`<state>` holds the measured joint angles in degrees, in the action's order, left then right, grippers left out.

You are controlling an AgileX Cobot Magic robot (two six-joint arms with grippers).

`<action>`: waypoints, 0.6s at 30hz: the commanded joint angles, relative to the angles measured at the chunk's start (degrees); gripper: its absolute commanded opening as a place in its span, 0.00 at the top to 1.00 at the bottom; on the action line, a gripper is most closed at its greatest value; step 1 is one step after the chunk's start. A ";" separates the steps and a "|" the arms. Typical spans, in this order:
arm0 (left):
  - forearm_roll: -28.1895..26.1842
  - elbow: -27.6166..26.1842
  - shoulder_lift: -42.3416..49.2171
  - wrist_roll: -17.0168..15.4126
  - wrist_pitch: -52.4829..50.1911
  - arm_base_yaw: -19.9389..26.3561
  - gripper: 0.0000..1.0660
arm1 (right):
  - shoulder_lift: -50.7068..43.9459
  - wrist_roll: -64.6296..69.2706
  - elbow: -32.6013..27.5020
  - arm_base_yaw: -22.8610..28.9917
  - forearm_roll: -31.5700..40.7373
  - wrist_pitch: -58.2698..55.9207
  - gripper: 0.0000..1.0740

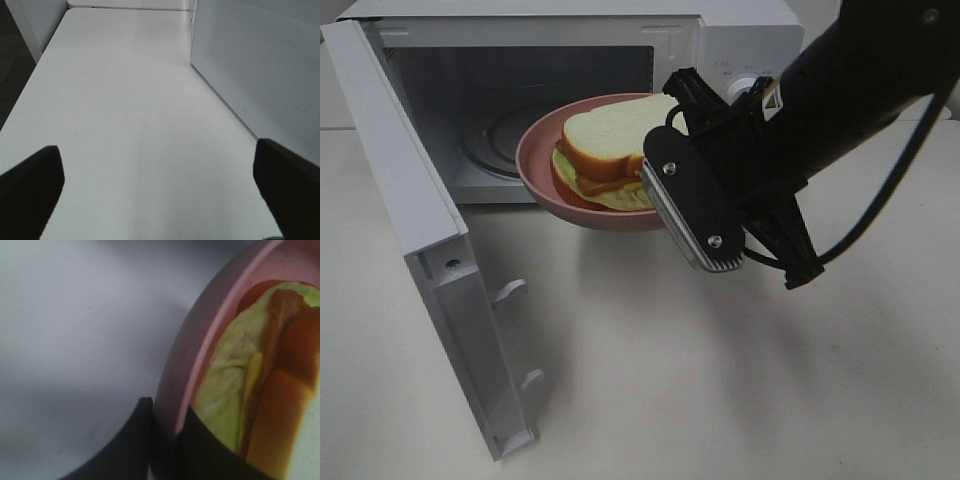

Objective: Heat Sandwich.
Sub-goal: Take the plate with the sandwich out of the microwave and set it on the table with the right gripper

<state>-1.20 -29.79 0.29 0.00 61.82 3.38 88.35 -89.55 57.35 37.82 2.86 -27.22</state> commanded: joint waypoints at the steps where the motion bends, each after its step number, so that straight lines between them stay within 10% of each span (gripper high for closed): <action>1: -0.17 0.11 1.03 0.40 -0.52 0.00 0.08 | -3.90 0.80 -2.69 -0.34 -0.11 1.15 1.00; 18: -0.17 0.11 1.03 0.40 -0.52 0.00 0.08 | -19.37 5.50 -14.50 -0.34 -3.15 -0.74 1.00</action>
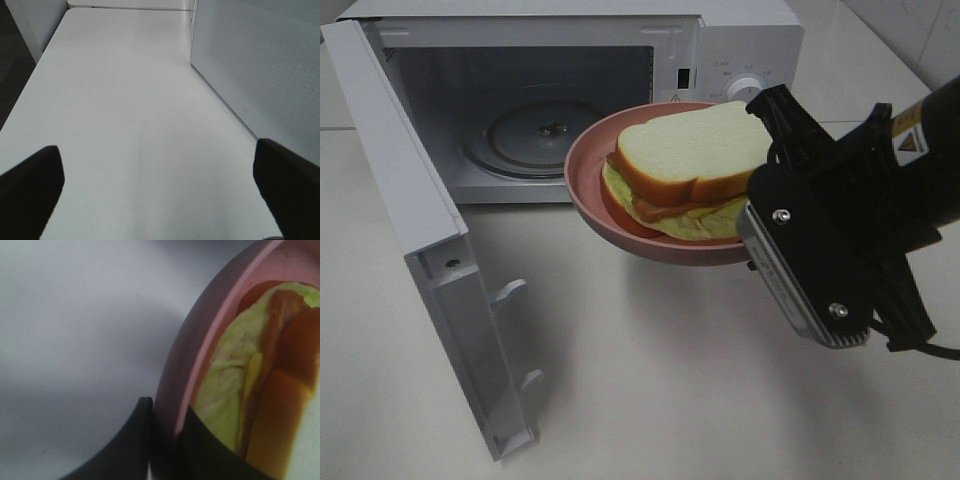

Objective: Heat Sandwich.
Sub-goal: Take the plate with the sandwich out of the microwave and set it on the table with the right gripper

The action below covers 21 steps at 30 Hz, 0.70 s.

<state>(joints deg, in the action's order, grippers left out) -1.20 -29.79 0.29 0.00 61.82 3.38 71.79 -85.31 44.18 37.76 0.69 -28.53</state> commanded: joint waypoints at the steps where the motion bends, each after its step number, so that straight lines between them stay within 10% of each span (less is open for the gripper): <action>1: -0.17 0.11 1.03 0.40 -0.52 0.00 0.08 | -3.55 1.78 -1.83 -0.29 -1.38 0.29 1.00; 21: -0.17 0.11 1.03 0.40 -0.52 0.00 0.08 | -17.48 24.35 -6.36 -0.29 -14.27 -8.71 0.99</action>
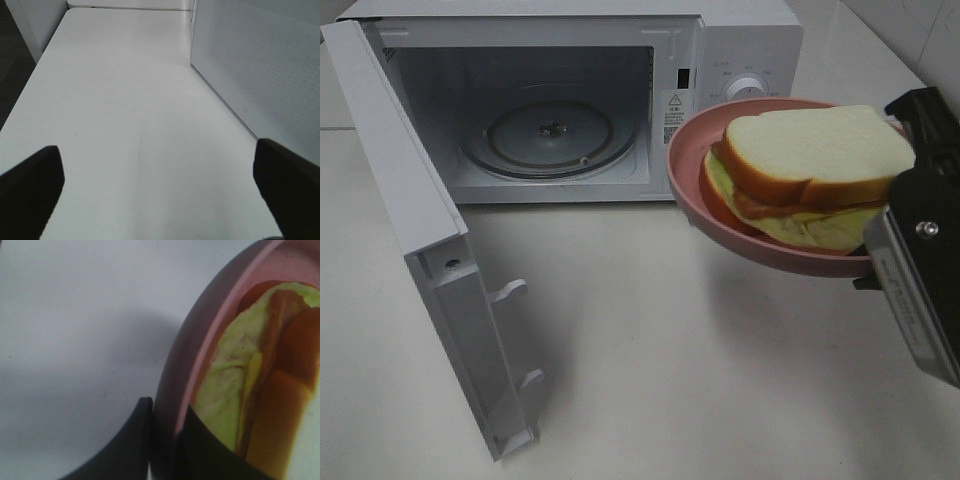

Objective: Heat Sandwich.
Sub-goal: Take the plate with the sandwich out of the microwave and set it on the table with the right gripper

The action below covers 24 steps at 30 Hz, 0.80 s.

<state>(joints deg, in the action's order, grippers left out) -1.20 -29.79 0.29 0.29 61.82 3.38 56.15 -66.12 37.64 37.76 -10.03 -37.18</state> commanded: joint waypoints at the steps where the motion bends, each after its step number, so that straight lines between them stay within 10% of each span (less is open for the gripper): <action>1: -0.17 0.11 1.03 0.11 -0.52 0.00 0.08 | -2.29 8.42 0.17 -0.29 -5.90 -1.09 0.99; 24: -0.17 0.11 1.03 0.11 -0.52 0.00 0.08 | -2.81 46.58 0.17 -0.29 -24.18 -16.67 1.00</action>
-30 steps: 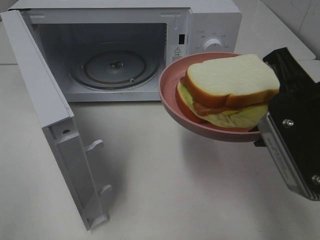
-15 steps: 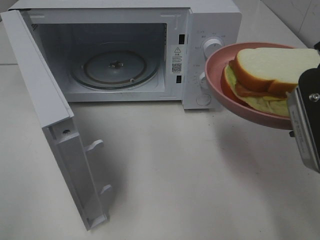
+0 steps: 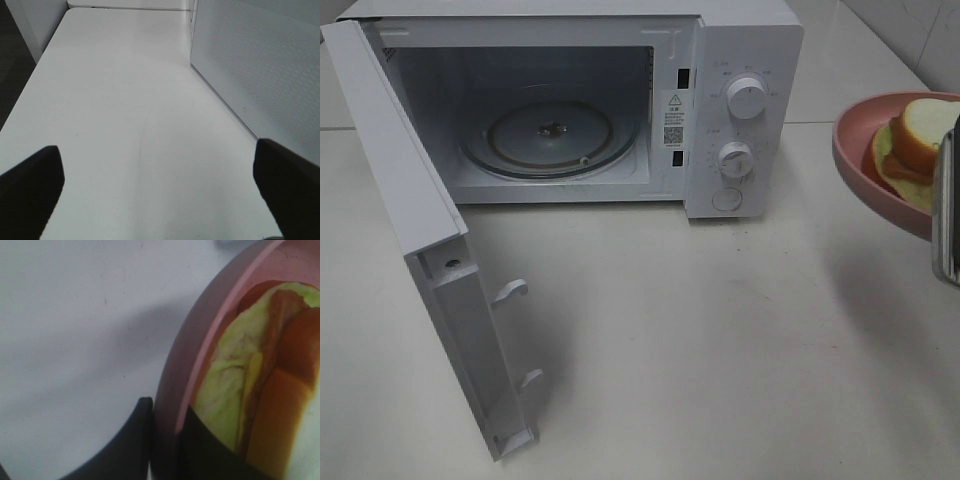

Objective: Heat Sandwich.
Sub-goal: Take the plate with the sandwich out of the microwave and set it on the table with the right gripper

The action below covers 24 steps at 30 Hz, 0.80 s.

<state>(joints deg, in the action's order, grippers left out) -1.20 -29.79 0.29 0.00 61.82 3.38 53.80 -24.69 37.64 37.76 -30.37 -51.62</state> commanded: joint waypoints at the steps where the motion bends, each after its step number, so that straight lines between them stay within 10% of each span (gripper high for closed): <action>1: -0.17 0.11 1.03 0.40 -0.52 0.00 0.08 | -0.46 7.22 0.17 -0.29 -4.64 -3.38 1.00; 24: -0.17 0.11 1.03 0.40 -0.52 0.00 0.08 | 9.63 35.75 0.17 -0.29 -11.97 -11.92 1.00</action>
<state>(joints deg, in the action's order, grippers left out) -1.20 -29.79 0.29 0.29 61.82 3.38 61.13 6.99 37.64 37.76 -38.67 -63.25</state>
